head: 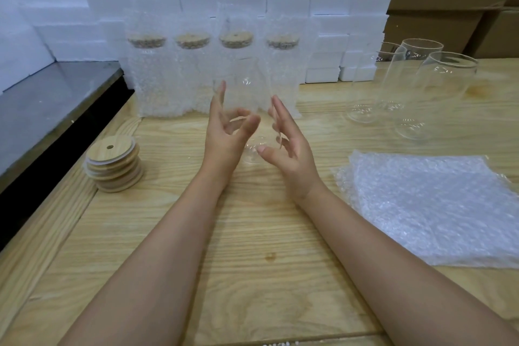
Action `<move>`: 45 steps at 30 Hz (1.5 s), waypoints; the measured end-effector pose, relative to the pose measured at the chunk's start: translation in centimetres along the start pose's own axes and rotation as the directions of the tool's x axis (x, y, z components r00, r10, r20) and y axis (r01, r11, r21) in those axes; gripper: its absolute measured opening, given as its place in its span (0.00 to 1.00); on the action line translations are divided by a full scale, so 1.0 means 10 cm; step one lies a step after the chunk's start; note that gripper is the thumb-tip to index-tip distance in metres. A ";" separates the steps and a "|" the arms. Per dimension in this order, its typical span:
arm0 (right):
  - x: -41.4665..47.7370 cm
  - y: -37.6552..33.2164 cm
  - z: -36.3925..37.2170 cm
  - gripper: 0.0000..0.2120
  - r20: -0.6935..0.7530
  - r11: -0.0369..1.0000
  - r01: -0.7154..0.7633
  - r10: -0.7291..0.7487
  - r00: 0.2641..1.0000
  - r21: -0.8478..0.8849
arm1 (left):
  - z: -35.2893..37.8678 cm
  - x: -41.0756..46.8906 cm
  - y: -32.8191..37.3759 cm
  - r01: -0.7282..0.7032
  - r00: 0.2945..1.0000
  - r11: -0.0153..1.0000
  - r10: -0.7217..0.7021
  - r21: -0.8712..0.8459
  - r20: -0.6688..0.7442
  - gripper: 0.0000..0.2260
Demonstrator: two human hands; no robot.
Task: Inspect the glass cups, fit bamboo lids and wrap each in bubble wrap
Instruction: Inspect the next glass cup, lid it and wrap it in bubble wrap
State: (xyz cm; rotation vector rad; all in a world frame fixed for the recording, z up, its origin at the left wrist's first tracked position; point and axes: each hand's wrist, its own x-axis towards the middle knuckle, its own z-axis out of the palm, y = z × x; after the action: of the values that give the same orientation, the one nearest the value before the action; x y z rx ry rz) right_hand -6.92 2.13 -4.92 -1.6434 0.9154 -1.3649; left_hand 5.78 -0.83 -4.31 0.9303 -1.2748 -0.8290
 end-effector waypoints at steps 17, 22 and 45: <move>0.08 0.02 0.01 0.26 -0.122 0.998 -0.058 0.058 0.991 -0.003 | -0.02 -0.02 0.06 0.291 0.956 0.924 -0.269 -0.248 0.121 0.41; 0.08 -0.05 0.02 0.25 -0.150 0.998 -0.068 0.067 0.986 -0.001 | 0.00 -0.04 0.13 0.417 0.908 0.854 -0.374 -0.311 0.190 0.46; 0.06 -0.14 0.17 0.30 -0.189 0.998 -0.032 0.041 0.981 0.048 | 0.12 0.00 0.12 0.548 0.816 0.647 -0.552 -0.530 0.169 0.29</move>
State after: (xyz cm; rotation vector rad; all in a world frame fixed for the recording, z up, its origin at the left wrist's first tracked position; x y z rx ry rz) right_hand -5.04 2.40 -3.54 -1.4739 1.0120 -1.5256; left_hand 4.55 -0.49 -3.18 0.8306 -0.6406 -1.5865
